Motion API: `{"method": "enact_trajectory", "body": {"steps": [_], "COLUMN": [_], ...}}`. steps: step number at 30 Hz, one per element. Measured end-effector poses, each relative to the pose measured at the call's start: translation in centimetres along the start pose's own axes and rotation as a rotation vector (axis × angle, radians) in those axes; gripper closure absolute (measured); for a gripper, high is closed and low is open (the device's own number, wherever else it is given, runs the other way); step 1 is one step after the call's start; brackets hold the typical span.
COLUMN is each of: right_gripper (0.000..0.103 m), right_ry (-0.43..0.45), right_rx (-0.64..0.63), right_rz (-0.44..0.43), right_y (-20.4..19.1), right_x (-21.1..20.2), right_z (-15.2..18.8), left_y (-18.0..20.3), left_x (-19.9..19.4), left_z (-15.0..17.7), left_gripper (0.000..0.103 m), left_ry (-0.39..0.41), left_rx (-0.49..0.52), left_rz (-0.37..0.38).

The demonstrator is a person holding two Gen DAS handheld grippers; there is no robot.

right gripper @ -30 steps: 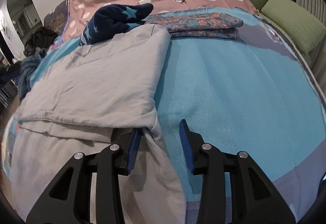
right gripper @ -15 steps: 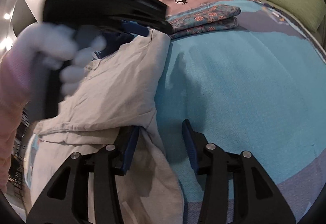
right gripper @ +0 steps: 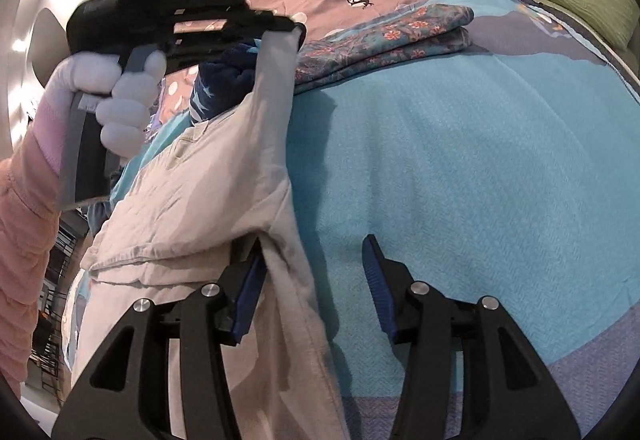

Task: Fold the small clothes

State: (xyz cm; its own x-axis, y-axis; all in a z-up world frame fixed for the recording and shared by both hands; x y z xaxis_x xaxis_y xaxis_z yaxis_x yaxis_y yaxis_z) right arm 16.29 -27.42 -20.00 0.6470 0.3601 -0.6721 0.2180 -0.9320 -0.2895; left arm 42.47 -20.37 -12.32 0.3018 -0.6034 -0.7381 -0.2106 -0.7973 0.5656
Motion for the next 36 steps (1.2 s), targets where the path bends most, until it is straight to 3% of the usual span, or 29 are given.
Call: {"method": "enact_trajectory", "body": {"steps": [5,10,11,12,14,15,19,22,24,25,28,29,30,32,33,34,35,36], "right_gripper": [0.053,0.050,0.050,0.049,0.049,0.049,0.049,0.049,0.049,0.049,0.049,0.049,0.049,0.049,0.049,0.049,0.049,0.049], "right_ry": [0.005,0.011,0.009,0.007,0.005,0.007,0.008,0.008,0.007,0.007,0.008,0.008,0.008,0.010,0.010,0.009,0.009,0.009], "right_rx": [0.011,0.018,0.015,0.012,0.007,0.010,0.018,0.019,0.018,0.017,0.020,0.022,0.023,0.026,0.026,0.025,0.024,0.023], "right_rz": [-0.011,-0.029,-0.027,-0.024,-0.021,-0.023,-0.033,-0.033,-0.032,-0.031,-0.034,-0.037,-0.038,-0.041,-0.041,-0.039,-0.038,-0.038], "right_y": [0.3,0.2,0.1,0.2,0.0,0.0,0.2,0.1,0.1,0.1,0.2,0.2,0.2,0.3,0.3,0.3,0.2,0.2], "right_x": [0.0,-0.1,-0.1,0.0,0.0,-0.1,-0.2,-0.2,-0.2,-0.2,-0.3,-0.3,-0.2,-0.2,-0.2,-0.2,-0.2,-0.2], "right_z": [0.0,0.1,0.1,0.1,0.2,0.2,0.3,0.3,0.3,0.3,0.2,0.3,0.1,0.0,0.0,0.0,0.1,0.1], "left_y": [1.0,1.2,0.2,-1.3,-2.6,-2.7,-1.0,-0.7,-0.5,-0.5,-0.1,0.1,0.4,1.7,2.4,2.4,1.9,0.7], "left_x": [-0.4,-3.4,-3.3,-2.1,0.1,0.7,1.3,2.2,3.0,3.3,4.7,5.1,5.3,4.7,3.8,3.4,3.1,3.4], "left_z": [0.4,0.0,-0.3,-0.1,1.0,1.5,2.1,1.8,2.0,2.1,2.4,2.5,2.6,2.5,2.1,1.8,1.1,0.6], "left_gripper": [0.101,0.100,0.100,0.100,0.100,0.100,0.100,0.093,0.076,0.074,0.073,0.089,0.100,0.100,0.100,0.100,0.101,0.102], "left_ry": [0.022,0.080,0.088,0.071,0.020,0.008,0.007,0.000,-0.008,-0.016,-0.040,-0.046,-0.055,-0.037,-0.021,-0.007,0.016,0.026], "left_rx": [0.007,0.009,0.006,0.012,0.043,0.064,0.063,0.107,0.156,0.175,0.211,0.225,0.236,0.210,0.173,0.153,0.123,0.097], "left_rz": [0.073,0.203,0.177,0.074,-0.040,-0.055,0.020,-0.087,-0.150,-0.184,-0.234,-0.249,-0.244,-0.182,-0.093,-0.056,-0.043,-0.086]}}
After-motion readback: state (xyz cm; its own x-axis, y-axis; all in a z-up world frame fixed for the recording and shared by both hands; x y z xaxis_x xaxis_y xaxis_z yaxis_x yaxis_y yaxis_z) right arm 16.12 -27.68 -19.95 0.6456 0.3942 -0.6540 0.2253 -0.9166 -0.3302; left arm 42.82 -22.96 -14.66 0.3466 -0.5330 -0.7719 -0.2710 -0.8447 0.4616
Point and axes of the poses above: each gripper's, at about its wrist camera, not at the fingertips, and x roughly the way its jaws point, y to its right, z to its underside, the point moved 7 cm from there along x, roughly the way its jaws point, and after that the axes turned 15 degrees about -x, right-handed, at the moved point
